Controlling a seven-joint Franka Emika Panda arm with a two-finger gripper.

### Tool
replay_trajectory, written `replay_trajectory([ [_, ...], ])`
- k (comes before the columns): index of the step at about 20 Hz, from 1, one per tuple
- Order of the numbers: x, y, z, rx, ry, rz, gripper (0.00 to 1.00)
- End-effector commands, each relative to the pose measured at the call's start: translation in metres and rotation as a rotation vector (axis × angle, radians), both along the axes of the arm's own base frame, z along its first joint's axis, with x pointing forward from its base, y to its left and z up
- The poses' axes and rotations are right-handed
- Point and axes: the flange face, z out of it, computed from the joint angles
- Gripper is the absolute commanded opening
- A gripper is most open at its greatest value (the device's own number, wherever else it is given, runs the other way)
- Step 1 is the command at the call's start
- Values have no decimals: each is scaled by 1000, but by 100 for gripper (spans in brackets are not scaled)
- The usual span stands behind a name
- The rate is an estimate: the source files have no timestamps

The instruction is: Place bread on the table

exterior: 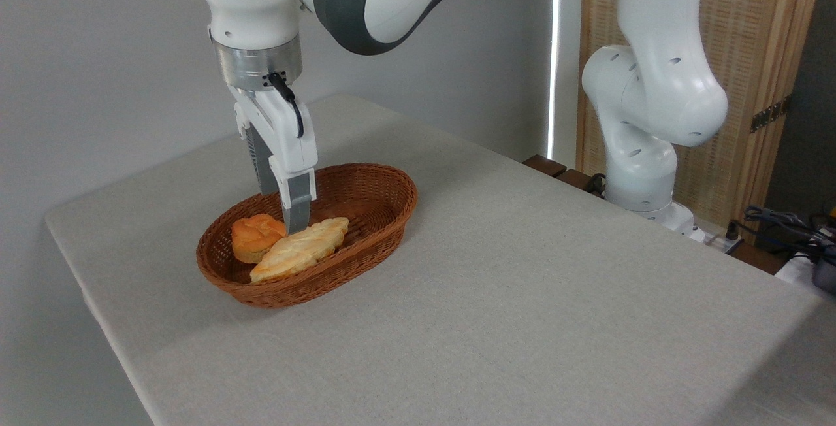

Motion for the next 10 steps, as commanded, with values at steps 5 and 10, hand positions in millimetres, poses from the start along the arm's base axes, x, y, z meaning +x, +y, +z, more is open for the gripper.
replay_trajectory([
  [5,3,0,2,-10,-5,5,100],
  [10,4,4,2,-8,-4,12,100],
])
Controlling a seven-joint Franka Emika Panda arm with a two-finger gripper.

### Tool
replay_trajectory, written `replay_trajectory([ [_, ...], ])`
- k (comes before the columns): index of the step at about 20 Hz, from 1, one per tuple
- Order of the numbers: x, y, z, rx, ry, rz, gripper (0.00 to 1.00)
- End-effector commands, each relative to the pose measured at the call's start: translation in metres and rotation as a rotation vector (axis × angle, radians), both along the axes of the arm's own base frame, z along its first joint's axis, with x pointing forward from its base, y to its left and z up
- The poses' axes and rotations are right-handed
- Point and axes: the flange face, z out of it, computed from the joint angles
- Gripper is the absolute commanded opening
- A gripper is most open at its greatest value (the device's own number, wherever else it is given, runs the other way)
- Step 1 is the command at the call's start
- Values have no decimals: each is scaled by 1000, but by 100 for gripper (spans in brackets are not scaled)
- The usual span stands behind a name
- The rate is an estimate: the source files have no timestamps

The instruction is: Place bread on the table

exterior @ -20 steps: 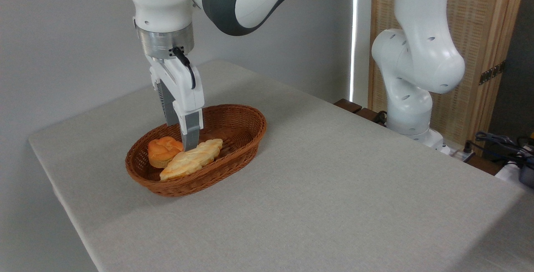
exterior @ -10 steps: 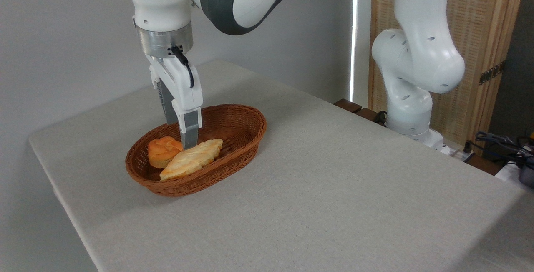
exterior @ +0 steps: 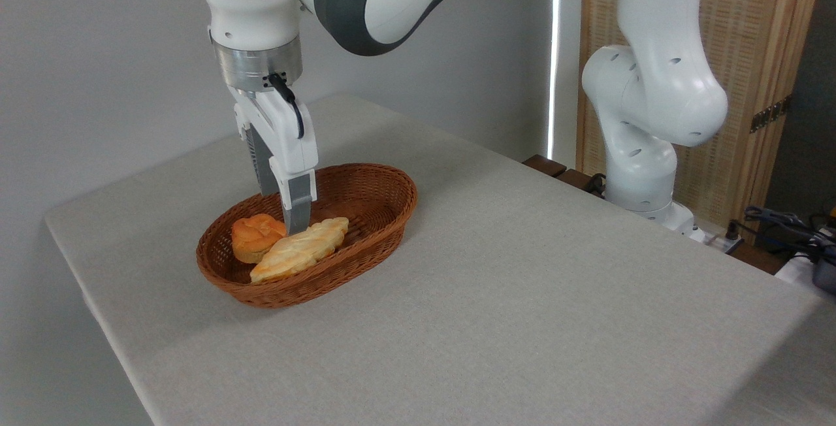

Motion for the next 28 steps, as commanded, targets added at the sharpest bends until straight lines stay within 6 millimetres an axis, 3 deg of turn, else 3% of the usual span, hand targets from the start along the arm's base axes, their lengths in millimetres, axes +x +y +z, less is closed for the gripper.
replay_trajectory([
  [1,3,4,3,-7,-6,12,100],
  [28,7,10,9,-8,-18,30,100],
])
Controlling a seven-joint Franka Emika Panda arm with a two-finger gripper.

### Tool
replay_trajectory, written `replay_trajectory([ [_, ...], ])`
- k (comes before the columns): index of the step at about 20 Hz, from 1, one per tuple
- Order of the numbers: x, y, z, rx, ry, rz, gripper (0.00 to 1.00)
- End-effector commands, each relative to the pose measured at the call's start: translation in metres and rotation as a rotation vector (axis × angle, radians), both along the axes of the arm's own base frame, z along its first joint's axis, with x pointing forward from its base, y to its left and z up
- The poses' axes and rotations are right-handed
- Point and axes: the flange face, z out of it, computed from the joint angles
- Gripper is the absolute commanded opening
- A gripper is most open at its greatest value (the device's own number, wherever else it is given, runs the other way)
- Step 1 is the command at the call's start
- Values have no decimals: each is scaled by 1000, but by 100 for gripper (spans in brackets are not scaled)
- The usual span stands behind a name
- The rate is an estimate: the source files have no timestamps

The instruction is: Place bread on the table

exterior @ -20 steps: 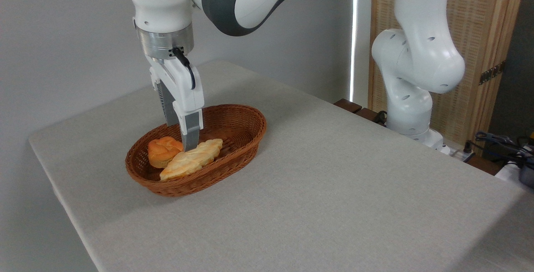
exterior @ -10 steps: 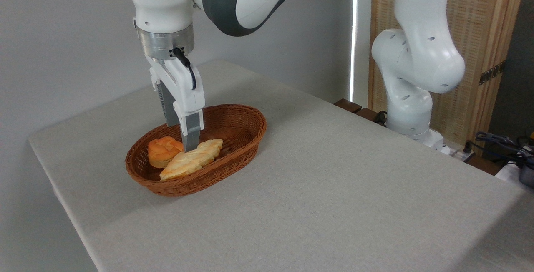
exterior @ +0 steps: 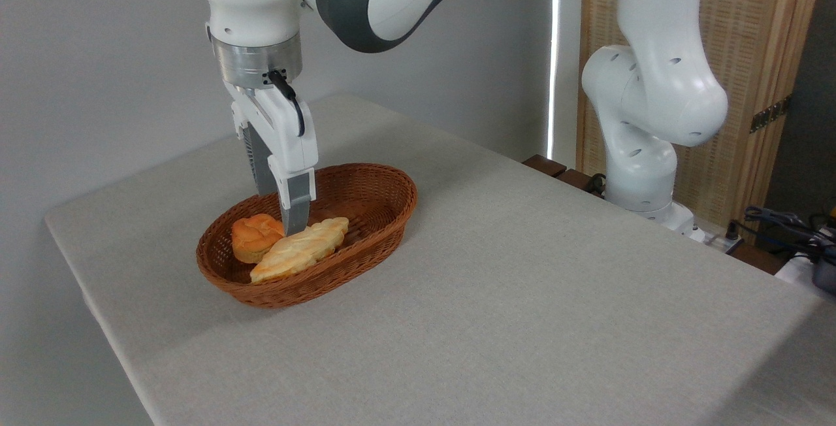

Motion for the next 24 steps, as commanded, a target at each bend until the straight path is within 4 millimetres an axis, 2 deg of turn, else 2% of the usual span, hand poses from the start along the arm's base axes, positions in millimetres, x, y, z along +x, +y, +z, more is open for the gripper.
replay_trajectory([
  [1,4,3,4,-6,-7,17,100],
  [9,4,3,3,-5,-4,22,100],
  [15,3,-4,3,-4,-4,9,100],
  [19,-1,-21,2,-3,-2,-23,100],
  [20,-3,-33,-2,-3,3,-49,100],
  [23,-4,-42,-6,-2,7,-68,100],
  [24,-6,-54,-8,-2,12,-90,100],
])
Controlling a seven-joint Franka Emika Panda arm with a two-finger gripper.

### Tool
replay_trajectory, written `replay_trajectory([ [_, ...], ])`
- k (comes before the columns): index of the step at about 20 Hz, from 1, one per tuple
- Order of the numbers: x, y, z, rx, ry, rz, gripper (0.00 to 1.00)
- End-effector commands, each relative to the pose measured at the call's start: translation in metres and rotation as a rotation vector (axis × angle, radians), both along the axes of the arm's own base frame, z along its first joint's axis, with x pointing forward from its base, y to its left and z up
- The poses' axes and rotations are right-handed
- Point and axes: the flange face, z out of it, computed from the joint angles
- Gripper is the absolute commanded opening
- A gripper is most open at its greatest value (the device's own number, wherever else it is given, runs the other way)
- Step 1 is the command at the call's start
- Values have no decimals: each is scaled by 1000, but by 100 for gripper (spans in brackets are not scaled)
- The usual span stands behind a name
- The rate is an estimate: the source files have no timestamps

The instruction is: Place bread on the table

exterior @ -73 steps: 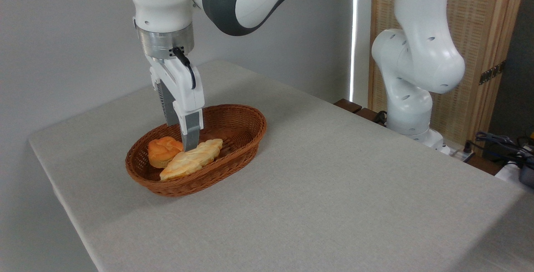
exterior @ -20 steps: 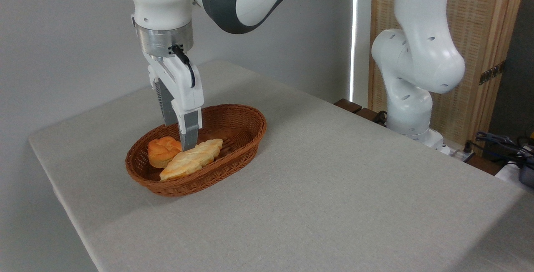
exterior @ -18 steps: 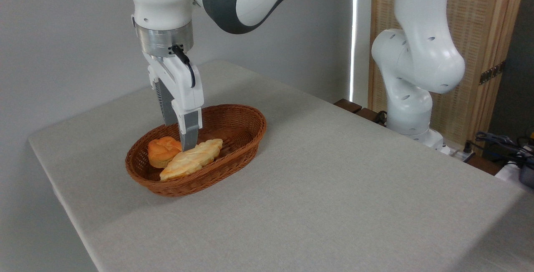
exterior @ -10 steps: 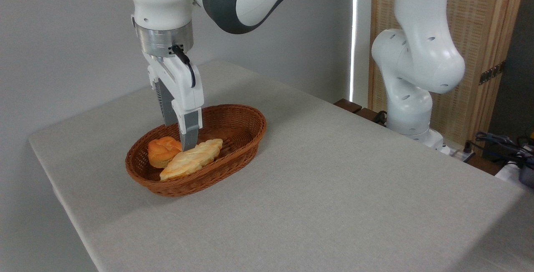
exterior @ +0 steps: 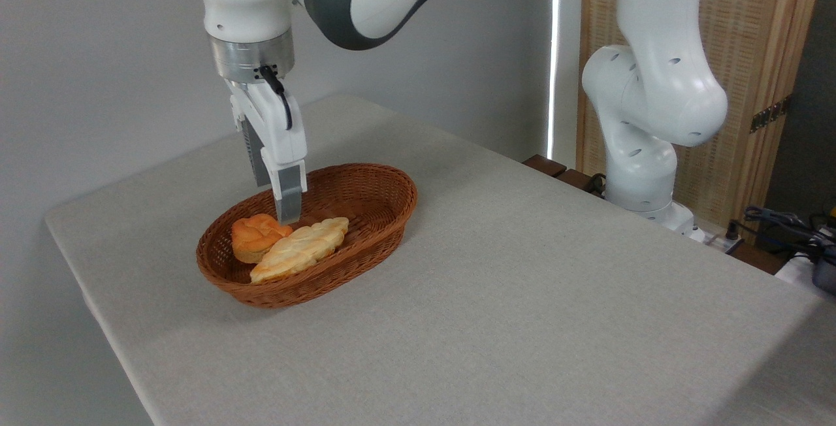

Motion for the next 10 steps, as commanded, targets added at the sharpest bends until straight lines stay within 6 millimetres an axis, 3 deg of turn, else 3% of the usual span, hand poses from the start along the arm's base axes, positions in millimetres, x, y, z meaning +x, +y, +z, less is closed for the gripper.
replay_trajectory([
  [1,-1,-27,-6,-2,6,-44,100],
  [6,2,-50,-29,37,11,-96,100],
  [10,10,-54,-49,50,8,-132,100],
])
